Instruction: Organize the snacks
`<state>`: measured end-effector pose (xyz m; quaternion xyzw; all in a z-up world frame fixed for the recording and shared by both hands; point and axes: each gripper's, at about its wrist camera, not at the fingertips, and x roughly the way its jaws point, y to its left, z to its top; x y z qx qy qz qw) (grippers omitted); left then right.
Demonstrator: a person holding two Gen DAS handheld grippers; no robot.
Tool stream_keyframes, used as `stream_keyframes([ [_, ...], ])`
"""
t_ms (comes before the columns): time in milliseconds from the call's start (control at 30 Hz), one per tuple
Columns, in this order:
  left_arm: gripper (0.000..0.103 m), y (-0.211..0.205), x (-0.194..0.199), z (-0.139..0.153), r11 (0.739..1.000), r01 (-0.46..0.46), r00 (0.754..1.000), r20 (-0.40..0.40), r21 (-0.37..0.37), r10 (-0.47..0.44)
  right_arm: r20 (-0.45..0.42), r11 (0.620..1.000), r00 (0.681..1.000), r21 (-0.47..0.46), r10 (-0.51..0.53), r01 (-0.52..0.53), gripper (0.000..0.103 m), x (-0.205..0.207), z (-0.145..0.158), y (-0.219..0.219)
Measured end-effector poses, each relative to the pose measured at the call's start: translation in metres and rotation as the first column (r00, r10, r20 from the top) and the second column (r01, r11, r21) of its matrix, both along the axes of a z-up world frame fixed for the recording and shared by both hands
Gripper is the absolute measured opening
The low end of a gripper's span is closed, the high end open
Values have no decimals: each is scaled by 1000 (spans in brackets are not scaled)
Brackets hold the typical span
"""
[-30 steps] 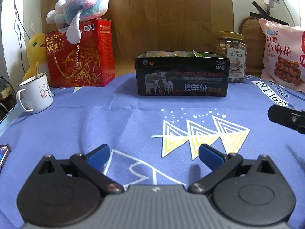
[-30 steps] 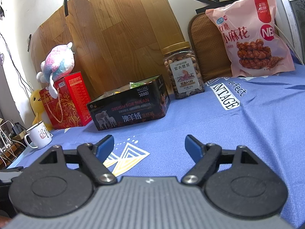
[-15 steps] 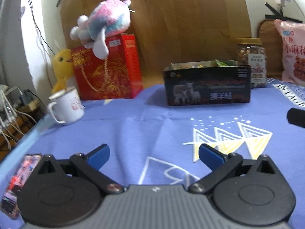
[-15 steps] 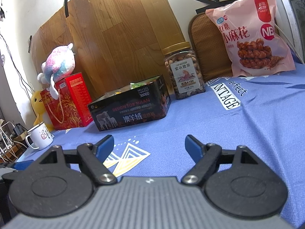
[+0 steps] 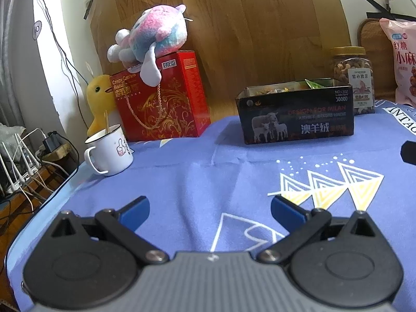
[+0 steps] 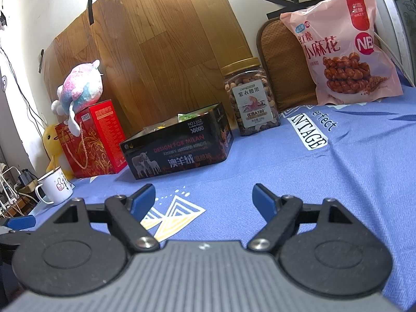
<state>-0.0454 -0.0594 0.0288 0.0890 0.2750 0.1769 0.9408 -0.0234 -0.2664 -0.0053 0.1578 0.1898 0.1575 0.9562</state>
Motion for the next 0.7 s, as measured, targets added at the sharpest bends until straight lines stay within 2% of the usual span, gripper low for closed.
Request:
stream_keyframes([
  [300,103,-3,-5,8,997,-17,999,45,71,14,0,1000,1000,1,0,0,84,0,0,-2],
  [567,103,-3,-14,20,1000,11,997,71,24,-13,0,1000,1000,1,-1,1,84,0,0,0],
  [700,103,-3,-14,21,1000,17,999,39,5,-17,0,1000,1000,1,-1,1,84,0,0,0],
])
